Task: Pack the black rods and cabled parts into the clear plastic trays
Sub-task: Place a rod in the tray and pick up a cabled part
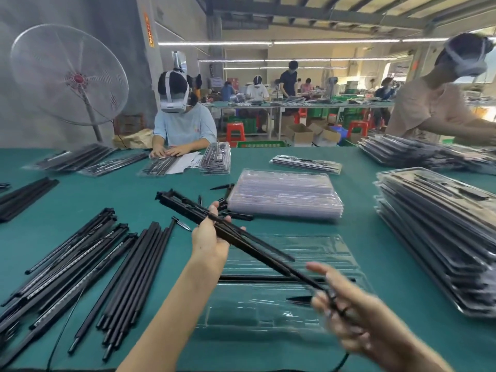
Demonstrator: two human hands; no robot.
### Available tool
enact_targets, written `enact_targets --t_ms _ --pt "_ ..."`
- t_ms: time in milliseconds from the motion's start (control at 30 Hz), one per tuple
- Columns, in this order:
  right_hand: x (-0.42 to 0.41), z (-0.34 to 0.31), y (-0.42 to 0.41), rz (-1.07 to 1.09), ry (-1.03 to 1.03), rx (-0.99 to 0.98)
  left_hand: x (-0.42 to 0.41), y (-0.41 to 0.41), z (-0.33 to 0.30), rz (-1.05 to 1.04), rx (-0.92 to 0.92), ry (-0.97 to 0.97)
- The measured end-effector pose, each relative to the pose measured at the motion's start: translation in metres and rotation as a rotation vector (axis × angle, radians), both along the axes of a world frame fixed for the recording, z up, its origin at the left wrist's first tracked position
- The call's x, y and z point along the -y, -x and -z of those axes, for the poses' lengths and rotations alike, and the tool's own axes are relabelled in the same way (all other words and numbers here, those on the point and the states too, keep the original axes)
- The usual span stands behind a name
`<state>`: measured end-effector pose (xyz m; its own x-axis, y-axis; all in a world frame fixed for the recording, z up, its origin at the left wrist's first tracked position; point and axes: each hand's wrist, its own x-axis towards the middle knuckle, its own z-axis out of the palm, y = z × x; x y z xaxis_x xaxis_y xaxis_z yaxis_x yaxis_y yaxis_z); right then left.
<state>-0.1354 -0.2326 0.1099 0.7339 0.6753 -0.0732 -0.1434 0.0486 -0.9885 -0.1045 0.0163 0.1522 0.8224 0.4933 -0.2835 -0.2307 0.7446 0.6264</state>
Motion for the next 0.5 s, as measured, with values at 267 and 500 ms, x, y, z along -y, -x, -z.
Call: enact_targets --t_ms 267,500 --pt "0.066 -0.075 -0.078 0.082 0.78 0.91 0.033 0.004 0.04 0.198 -0.228 0.038" --pt "0.078 0.005 -0.09 -0.162 1.295 1.081 0.054 0.01 0.082 0.248 -0.291 0.362"
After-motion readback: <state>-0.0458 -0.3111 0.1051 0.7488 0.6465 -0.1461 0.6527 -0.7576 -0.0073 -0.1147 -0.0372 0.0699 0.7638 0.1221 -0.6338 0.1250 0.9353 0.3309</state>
